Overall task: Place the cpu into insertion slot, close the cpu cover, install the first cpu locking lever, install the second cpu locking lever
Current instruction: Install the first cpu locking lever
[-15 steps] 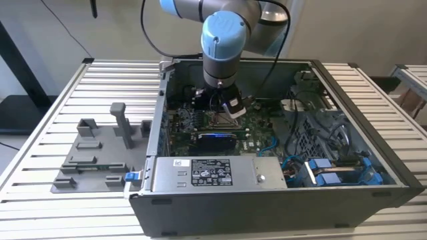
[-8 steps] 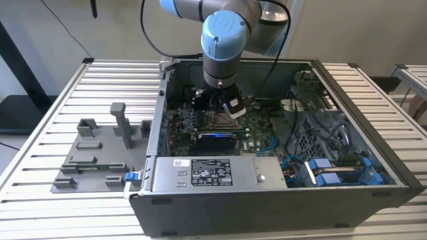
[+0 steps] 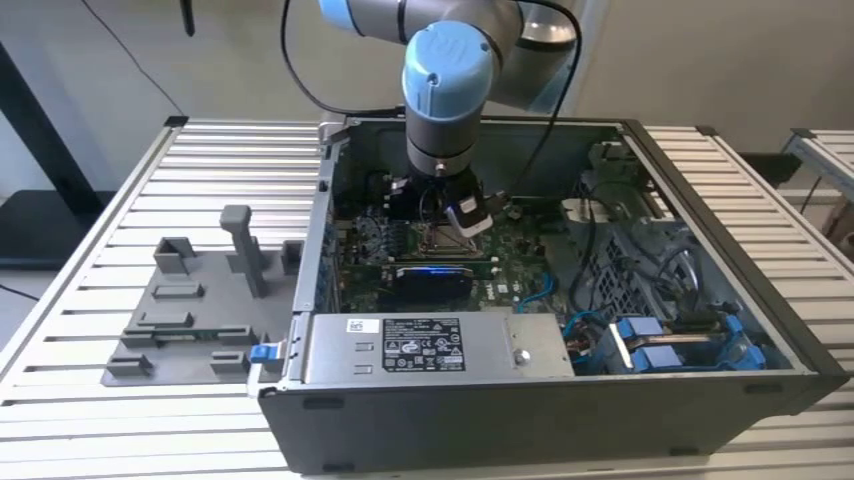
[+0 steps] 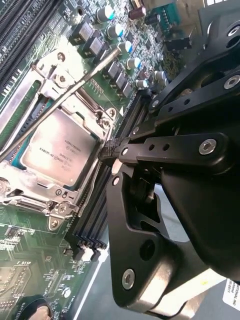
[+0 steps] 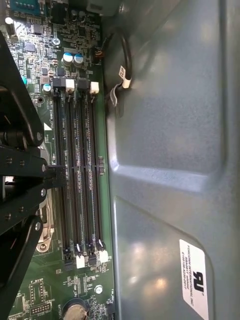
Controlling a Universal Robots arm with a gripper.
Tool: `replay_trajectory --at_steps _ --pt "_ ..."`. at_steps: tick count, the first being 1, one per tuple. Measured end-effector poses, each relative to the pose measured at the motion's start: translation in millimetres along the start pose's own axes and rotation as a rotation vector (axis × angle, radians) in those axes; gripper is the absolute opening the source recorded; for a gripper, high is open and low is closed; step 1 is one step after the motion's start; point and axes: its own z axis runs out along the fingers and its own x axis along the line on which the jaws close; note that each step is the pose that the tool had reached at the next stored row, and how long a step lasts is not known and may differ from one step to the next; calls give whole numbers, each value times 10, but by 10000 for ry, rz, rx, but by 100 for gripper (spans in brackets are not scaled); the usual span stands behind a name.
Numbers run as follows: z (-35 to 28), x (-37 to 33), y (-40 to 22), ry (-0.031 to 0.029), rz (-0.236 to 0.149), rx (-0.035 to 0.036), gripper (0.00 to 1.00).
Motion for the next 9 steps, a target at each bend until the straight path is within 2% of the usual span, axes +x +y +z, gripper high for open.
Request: replay_trajectory --at_steps 4,9 --pt "5 -13 5 -2 1 -6 11" --pt "9 -64 9 2 3 -4 11"
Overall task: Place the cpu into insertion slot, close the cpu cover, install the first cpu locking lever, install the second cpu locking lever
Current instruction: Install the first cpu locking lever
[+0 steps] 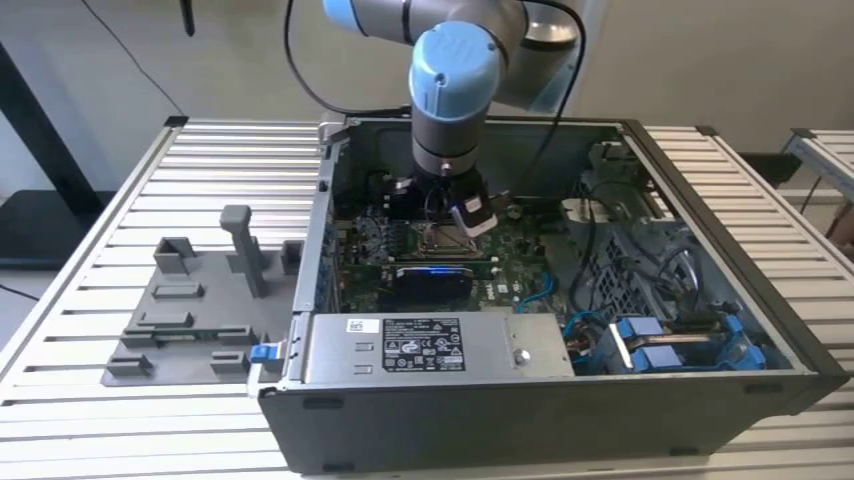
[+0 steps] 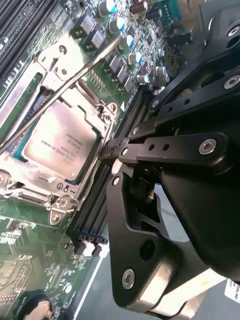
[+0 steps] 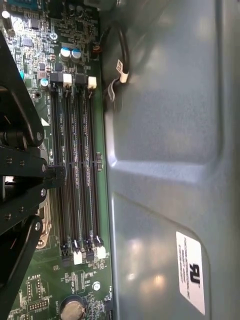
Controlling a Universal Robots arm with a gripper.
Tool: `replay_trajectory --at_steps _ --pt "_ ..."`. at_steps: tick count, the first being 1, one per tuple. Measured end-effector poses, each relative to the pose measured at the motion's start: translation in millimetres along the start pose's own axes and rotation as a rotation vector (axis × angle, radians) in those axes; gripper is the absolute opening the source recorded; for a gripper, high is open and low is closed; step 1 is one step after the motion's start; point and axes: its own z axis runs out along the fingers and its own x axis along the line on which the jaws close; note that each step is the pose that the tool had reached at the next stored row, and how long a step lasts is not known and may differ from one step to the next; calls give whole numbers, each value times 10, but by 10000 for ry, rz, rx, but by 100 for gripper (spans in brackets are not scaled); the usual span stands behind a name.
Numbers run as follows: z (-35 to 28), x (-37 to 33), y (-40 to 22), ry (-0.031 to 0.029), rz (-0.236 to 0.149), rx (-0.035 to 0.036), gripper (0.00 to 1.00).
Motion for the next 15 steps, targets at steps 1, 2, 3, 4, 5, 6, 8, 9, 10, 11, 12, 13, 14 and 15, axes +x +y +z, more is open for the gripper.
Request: replay_trajectory --at_steps 1,2,3,4,5,6,8,9,10,11,12,13,14,15 --pt "1 -14 1 3 1 0 11" --pt "2 -28 2 4 1 0 11" --pt "3 -38 2 4 1 0 11" --pt "3 -46 3 4 1 0 11" --pt "3 -54 4 5 1 1 11" --pt "4 -62 4 5 1 1 11" --pt "5 -81 6 5 1 0 11" --pt "6 -90 6 5 1 0 11" --pt "7 -100 7 4 1 0 11" --pt "7 -110 8 4 1 0 11" --pt "8 -123 9 4 2 1 11" --pt "9 -134 10 4 2 1 11" --pt "10 -146 11 5 2 1 11" --pt "11 -159 11 4 1 0 11"
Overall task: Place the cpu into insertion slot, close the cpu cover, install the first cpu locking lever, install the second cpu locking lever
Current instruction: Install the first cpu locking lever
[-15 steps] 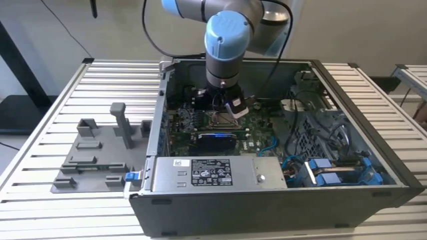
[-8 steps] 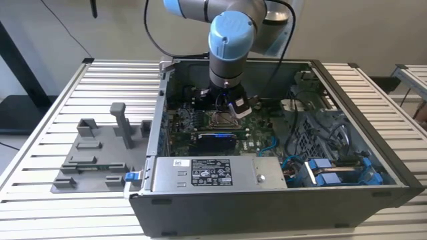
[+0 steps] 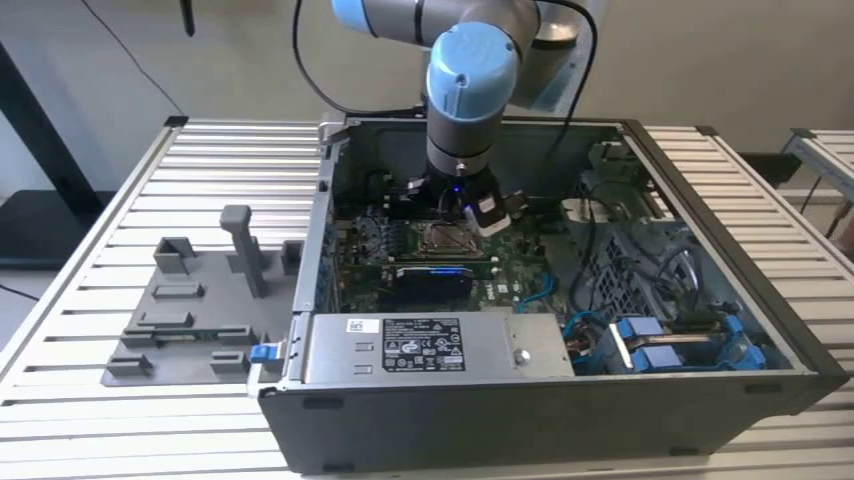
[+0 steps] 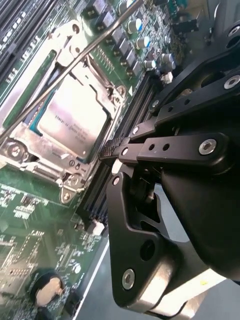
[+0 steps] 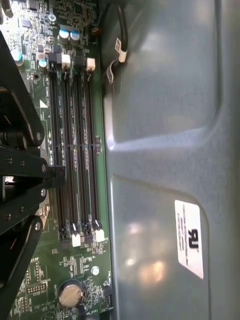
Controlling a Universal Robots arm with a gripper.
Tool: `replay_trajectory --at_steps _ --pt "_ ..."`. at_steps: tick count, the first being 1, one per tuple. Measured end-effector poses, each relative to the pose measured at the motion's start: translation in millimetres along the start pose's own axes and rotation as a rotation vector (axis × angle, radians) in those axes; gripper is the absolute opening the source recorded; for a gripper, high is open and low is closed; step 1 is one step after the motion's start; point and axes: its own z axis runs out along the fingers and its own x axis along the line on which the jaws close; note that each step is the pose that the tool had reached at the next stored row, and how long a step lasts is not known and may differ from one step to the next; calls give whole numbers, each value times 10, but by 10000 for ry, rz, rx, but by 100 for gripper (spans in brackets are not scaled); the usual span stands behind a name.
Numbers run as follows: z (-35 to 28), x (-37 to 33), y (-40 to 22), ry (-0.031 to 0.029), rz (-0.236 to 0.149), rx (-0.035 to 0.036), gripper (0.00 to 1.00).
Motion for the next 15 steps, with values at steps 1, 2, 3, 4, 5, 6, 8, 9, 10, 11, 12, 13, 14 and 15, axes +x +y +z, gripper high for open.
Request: replay_trajectory --at_steps 1,2,3,4,5,6,8,9,10,11,12,13,14,15 --pt "1 -12 1 0 0 0 11" --pt "2 -25 2 0 0 0 11" --pt "2 -34 2 0 0 0 11" --pt "3 -50 3 0 0 -2 11" --pt "4 -56 4 1 0 -4 11" --pt "4 -60 4 2 1 -11 11" --pt "4 -63 4 4 5 -53 11" --pt "4 -64 4 8 7 -94 11" --pt "4 -65 4 10 9 -120 11" --pt "5 -67 3 9 9 -128 11" --pt "5 -68 2 10 9 -131 11" --pt "5 -69 0 10 9 -131 11" --pt "4 -70 -1 10 9 -132 11" --pt "4 -71 -2 9 9 -131 11"
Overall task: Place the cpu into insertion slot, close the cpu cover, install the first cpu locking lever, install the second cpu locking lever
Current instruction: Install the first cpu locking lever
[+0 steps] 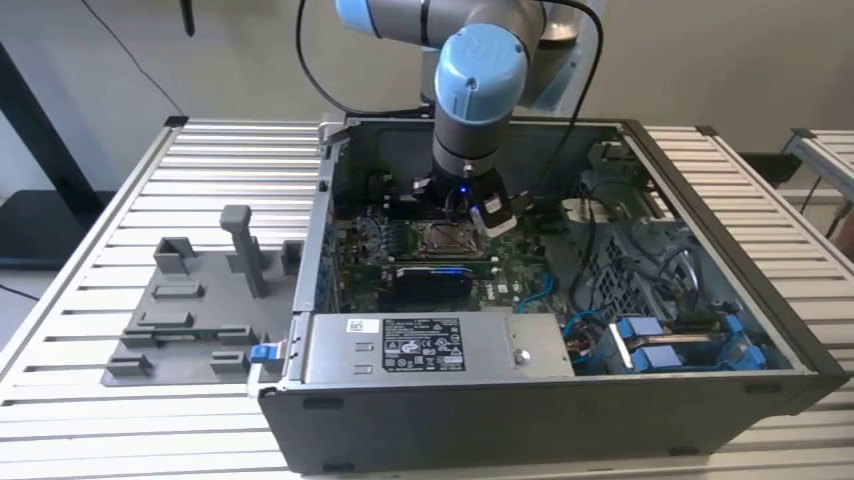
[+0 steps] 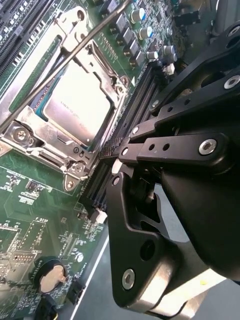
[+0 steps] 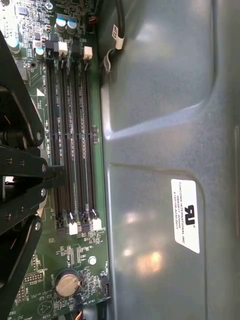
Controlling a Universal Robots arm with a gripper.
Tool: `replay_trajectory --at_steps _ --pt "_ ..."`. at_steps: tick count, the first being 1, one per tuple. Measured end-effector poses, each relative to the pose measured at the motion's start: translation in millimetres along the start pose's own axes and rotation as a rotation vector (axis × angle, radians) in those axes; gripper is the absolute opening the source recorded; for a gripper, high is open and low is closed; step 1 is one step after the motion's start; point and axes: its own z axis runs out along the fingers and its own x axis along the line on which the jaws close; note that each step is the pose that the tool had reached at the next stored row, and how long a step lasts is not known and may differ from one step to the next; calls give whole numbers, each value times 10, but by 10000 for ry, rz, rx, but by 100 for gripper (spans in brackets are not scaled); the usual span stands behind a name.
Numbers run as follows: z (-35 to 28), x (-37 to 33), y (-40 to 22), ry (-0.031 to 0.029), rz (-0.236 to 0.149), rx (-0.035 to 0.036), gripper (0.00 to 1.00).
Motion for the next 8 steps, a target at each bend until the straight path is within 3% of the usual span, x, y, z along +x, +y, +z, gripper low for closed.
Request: replay_trajectory --at_steps 8 --pt "1 -2 -9 4 3 -38 11"
